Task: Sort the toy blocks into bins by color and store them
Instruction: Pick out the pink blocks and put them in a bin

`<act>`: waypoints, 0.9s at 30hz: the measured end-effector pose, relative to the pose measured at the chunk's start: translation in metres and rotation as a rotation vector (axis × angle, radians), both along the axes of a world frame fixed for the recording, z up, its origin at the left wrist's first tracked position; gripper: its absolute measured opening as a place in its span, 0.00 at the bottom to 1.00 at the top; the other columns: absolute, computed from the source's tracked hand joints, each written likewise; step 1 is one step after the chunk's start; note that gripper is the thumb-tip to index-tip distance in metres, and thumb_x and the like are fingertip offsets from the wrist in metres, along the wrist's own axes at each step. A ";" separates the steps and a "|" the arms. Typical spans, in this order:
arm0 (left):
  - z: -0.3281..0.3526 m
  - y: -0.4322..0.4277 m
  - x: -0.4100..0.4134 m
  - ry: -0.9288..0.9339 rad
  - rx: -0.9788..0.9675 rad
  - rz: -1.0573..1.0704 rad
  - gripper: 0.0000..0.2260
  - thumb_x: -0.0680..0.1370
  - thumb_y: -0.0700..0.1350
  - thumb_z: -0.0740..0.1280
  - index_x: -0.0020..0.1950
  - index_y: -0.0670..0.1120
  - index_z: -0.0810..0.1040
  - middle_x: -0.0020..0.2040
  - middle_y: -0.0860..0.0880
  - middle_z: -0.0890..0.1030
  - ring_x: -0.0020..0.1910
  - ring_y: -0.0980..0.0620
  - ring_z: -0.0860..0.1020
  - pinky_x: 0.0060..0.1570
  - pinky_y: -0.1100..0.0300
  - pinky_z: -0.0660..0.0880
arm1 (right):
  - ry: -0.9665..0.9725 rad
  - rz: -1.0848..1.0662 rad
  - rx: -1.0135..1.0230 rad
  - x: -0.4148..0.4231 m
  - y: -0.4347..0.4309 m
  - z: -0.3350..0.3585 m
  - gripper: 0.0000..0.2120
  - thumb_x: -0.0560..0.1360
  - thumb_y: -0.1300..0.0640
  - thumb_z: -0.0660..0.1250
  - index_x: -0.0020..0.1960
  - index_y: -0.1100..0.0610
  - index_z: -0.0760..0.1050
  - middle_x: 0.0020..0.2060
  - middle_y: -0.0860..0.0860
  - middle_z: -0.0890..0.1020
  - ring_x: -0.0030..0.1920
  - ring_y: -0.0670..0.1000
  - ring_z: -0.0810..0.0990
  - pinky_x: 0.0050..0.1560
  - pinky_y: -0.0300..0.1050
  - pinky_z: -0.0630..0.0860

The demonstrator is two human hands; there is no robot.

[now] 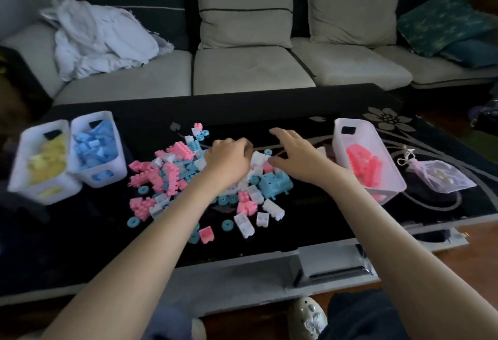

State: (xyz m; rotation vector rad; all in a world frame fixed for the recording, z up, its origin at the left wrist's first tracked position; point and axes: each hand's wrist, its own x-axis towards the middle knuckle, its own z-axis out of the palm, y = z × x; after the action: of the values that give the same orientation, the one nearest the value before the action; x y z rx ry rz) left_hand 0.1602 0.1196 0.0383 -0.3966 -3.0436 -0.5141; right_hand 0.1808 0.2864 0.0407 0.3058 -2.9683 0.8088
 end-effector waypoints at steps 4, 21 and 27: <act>-0.004 -0.082 0.005 -0.031 -0.107 0.177 0.21 0.77 0.46 0.61 0.70 0.55 0.65 0.67 0.43 0.66 0.65 0.41 0.63 0.61 0.49 0.65 | -0.088 0.183 0.051 -0.005 -0.060 -0.003 0.26 0.77 0.53 0.63 0.73 0.53 0.61 0.70 0.52 0.66 0.67 0.52 0.69 0.63 0.41 0.64; -0.054 -0.208 0.044 0.066 -0.164 -0.007 0.18 0.74 0.57 0.64 0.57 0.47 0.69 0.60 0.47 0.62 0.61 0.46 0.63 0.57 0.55 0.66 | 0.106 0.463 0.507 -0.038 -0.185 -0.038 0.12 0.75 0.53 0.62 0.58 0.48 0.71 0.56 0.47 0.74 0.64 0.52 0.64 0.67 0.53 0.54; -0.056 -0.198 0.042 0.052 -0.254 -0.011 0.23 0.75 0.59 0.63 0.63 0.46 0.70 0.65 0.45 0.62 0.65 0.45 0.61 0.59 0.52 0.64 | 0.108 0.395 0.486 -0.044 -0.182 -0.033 0.12 0.74 0.48 0.64 0.56 0.50 0.72 0.49 0.46 0.73 0.60 0.51 0.65 0.65 0.52 0.55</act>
State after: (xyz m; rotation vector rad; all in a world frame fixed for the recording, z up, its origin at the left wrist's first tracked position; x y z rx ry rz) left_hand 0.2020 -0.0781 -0.0176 -0.4266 -3.0645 -0.1141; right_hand 0.1363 0.1041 0.0075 0.9432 -2.9956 0.0587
